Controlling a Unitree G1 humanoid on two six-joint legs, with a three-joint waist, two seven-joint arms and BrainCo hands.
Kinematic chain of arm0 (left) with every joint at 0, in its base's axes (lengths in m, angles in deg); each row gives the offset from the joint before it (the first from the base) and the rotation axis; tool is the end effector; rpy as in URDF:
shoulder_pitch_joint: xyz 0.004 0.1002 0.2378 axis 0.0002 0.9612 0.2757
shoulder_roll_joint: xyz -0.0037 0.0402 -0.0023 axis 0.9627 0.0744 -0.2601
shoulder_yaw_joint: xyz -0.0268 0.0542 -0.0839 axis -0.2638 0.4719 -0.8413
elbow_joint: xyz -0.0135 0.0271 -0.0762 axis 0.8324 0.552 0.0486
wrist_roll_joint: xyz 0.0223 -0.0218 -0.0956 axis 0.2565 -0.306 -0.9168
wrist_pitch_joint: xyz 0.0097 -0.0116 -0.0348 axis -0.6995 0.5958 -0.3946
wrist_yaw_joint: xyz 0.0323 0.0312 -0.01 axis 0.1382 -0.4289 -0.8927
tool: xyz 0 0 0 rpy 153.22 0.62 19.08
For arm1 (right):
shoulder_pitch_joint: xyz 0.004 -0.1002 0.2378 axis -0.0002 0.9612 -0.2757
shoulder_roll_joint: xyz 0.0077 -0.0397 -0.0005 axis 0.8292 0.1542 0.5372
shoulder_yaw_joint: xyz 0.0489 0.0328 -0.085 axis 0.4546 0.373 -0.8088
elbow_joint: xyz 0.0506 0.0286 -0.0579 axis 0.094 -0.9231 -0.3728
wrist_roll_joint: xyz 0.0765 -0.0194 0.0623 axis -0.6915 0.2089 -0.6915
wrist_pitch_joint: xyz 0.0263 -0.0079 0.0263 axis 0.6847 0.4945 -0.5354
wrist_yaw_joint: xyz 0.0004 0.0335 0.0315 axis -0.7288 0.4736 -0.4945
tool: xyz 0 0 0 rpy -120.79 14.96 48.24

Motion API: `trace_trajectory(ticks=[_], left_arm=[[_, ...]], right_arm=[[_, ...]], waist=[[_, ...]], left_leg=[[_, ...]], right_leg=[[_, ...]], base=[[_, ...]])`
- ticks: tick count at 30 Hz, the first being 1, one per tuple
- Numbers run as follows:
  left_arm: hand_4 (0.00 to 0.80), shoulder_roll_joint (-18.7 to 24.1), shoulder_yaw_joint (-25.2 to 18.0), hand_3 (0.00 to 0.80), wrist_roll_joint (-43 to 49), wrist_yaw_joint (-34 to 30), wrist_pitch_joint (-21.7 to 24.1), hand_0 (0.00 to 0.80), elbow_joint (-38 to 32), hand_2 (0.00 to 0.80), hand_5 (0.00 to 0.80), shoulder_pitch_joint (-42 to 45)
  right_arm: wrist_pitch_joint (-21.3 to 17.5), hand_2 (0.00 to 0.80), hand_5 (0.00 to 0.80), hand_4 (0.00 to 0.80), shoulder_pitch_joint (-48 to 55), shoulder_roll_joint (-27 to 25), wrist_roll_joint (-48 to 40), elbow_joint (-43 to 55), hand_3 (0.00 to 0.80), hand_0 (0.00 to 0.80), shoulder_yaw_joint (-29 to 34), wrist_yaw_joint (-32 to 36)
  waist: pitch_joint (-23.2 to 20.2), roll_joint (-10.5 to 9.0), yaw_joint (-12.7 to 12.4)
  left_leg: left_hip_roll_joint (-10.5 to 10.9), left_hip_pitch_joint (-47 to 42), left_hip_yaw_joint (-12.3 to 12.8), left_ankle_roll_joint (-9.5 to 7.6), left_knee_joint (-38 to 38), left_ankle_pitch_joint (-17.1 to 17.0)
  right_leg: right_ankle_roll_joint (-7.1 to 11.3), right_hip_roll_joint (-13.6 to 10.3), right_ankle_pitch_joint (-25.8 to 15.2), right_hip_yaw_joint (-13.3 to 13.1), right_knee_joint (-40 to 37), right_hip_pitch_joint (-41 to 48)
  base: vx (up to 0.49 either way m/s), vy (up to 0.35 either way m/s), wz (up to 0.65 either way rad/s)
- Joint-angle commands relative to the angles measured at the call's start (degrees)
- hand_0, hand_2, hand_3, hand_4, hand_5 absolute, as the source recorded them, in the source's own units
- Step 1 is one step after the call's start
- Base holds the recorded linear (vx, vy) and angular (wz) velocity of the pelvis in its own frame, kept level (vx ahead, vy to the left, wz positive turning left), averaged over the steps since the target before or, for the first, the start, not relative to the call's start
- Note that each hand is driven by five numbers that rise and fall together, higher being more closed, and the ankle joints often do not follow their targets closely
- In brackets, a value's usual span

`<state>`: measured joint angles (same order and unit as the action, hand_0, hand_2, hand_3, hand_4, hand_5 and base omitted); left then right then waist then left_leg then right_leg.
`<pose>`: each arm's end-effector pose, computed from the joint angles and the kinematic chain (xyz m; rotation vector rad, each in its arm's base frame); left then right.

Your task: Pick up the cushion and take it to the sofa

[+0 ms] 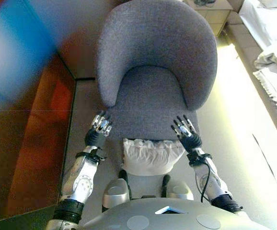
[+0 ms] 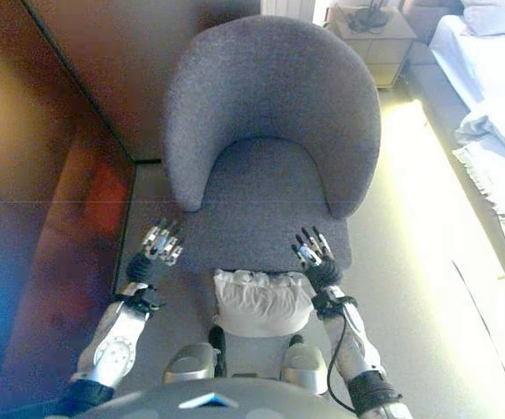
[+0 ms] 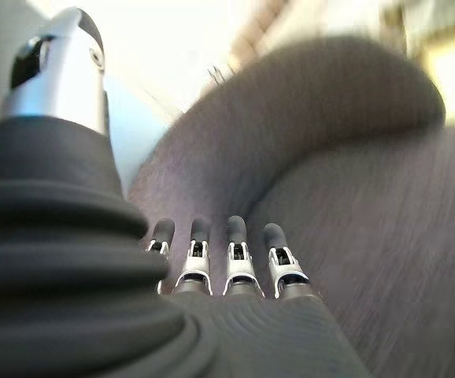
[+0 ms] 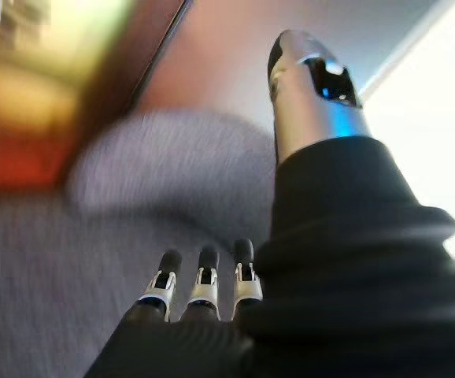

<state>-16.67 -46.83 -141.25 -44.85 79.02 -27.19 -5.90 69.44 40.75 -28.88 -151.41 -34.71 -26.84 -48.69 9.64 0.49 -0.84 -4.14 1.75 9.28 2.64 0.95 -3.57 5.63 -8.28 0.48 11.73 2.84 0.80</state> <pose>0.1574 0.1703 -0.0098 -0.9996 0.2011 -0.2141 0.1599 -0.1572 -0.0292 1.1260 0.2213 0.1837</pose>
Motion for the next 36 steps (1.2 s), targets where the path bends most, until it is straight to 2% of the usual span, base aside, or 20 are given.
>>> trace_trajectory(ticks=[1,4,9,18,24,26,27,28,29,30,32,36], left_arm=[[0.0,-2.9,1.3,0.0,-11.3,-13.5,-3.5,0.0,-0.5,0.0,0.0,-3.4],[0.0,-4.1,1.7,0.0,-14.3,-15.8,-4.0,0.0,-0.6,0.0,0.0,-2.8],[0.0,-5.7,-0.2,0.0,-14.8,-18.3,-4.8,0.0,-1.8,0.0,0.0,0.5],[0.0,-4.9,-1.9,0.0,-13.2,-20.7,-5.5,0.0,-2.3,0.0,0.0,3.8],[0.0,-4.3,-1.6,0.0,-12.3,-19.8,-5.7,0.0,-2.4,0.0,0.0,4.1],[0.0,-3.3,-1.5,0.0,-9.0,-17.0,-3.5,0.0,-2.0,0.0,0.0,3.9],[0.0,-1.9,-1.4,0.0,-3.8,-13.5,0.0,0.0,-1.3,0.0,0.0,3.7],[0.0,-0.5,-0.9,0.0,2.8,-9.0,4.3,0.0,-0.4,0.0,0.0,3.3],[0.0,1.2,-0.4,0.0,11.9,-1.7,9.2,0.0,0.8,0.0,0.0,2.7],[0.0,2.4,-0.6,0.0,17.5,3.1,11.4,0.0,1.5,0.0,0.0,2.3],[0.0,4.8,-2.4,0.0,27.8,13.4,12.9,0.0,3.1,0.0,0.0,1.8],[0.0,7.0,-4.5,0.0,36.1,18.2,13.4,0.0,6.3,0.0,0.0,2.1]], right_arm=[[5.4,0.0,0.0,0.0,-4.6,4.6,-10.2,4.1,0.0,0.0,3.1,11.5],[5.9,0.0,0.0,0.0,-3.8,5.6,-11.7,4.9,0.0,0.0,3.1,13.2],[9.7,0.0,0.0,0.0,-0.4,6.5,-9.8,6.2,0.0,0.0,3.8,17.2],[10.8,0.0,0.0,0.0,2.6,4.8,-7.0,5.7,0.0,0.0,3.1,19.1],[9.3,0.0,0.0,0.0,2.8,4.3,-5.6,5.4,0.0,0.0,1.9,17.8],[7.0,0.0,0.0,0.0,2.8,3.6,-0.2,4.9,0.0,0.0,1.8,14.8],[3.5,0.0,0.0,0.0,2.4,2.4,6.4,3.9,0.0,0.0,1.4,11.1],[0.2,0.0,0.0,0.0,1.9,1.0,12.4,2.8,0.0,0.0,0.9,6.7],[-2.4,0.0,0.0,0.0,1.2,-0.6,18.7,1.5,0.0,0.0,0.3,1.7],[-3.8,0.0,0.0,0.0,1.0,-1.5,22.8,1.1,0.0,0.0,-0.1,-0.7],[-4.2,0.0,0.0,0.0,1.0,-3.4,28.5,0.2,0.0,0.0,0.3,-6.1],[-6.7,0.0,0.0,0.0,-0.2,-5.7,37.9,-4.5,0.0,0.0,1.4,-17.0]], waist=[[-0.1,-0.77,-0.6],[-0.7,-0.66,-0.5],[-2.0,-0.46,-0.4],[-2.4,-0.46,-0.6],[-2.4,-0.64,-0.8],[-2.3,-0.69,-0.8],[-2.2,-0.73,-0.8],[-1.8,-0.76,-0.9],[-1.6,-0.81,-0.9],[-1.5,-0.86,-0.8],[-1.4,-1.17,-0.7],[-0.8,-1.82,-0.9]], left_leg=[[-0.3,0.2,0.0,1.03,1.6,3.7],[-0.4,-1.1,0.0,1.03,1.7,4.1],[-0.5,-3.2,0.4,1.0,1.1,4.7],[-0.5,-4.5,0.3,0.91,0.8,5.1],[-0.5,-5.2,0.3,0.91,0.4,5.1],[-0.5,-5.5,0.3,1.0,0.2,5.1],[-0.5,-5.5,0.3,1.15,0.2,5.0],[-0.5,-5.8,0.2,1.23,0.3,5.1],[-0.4,-5.6,0.0,1.24,0.2,4.9],[-0.3,-5.7,-0.1,1.2,0.1,4.9],[-0.2,-5.7,-0.1,1.17,0.5,5.3],[-0.1,-4.7,0.2,1.09,3.6,6.8]], right_leg=[[1.99,-1.8,-2.4,1.7,-2.4,-0.7],[2.04,-1.9,-2.1,1.8,-2.4,0.5],[2.19,-1.8,-1.7,1.6,-3.2,2.4],[2.24,-1.5,-1.4,1.1,-3.9,3.8],[2.46,-1.4,-1.4,1.1,-4.1,4.4],[2.48,-1.3,-1.5,1.1,-4.2,4.5],[2.54,-1.2,-1.6,1.1,-4.2,4.6],[2.58,-1.2,-1.5,1.0,-4.2,4.8],[2.6,-1.2,-1.7,0.9,-4.2,4.6],[2.64,-1.2,-1.7,0.9,-4.4,4.6],[2.62,-1.1,-1.6,0.7,-4.7,4.6],[2.49,-1.7,-1.6,0.5,-4.7,4.6]], base=[[0.112,-0.012,0.01],[0.135,-0.016,0.03],[0.092,0.0,0.01],[0.018,-0.001,0.0],[0.0,0.0,0.0],[0.0,0.0,0.0],[0.0,0.0,0.0],[0.0,0.0,0.0],[0.0,0.0,0.0],[0.0,0.0,0.0],[0.0,0.0,0.0],[0.0,0.0,0.0]])
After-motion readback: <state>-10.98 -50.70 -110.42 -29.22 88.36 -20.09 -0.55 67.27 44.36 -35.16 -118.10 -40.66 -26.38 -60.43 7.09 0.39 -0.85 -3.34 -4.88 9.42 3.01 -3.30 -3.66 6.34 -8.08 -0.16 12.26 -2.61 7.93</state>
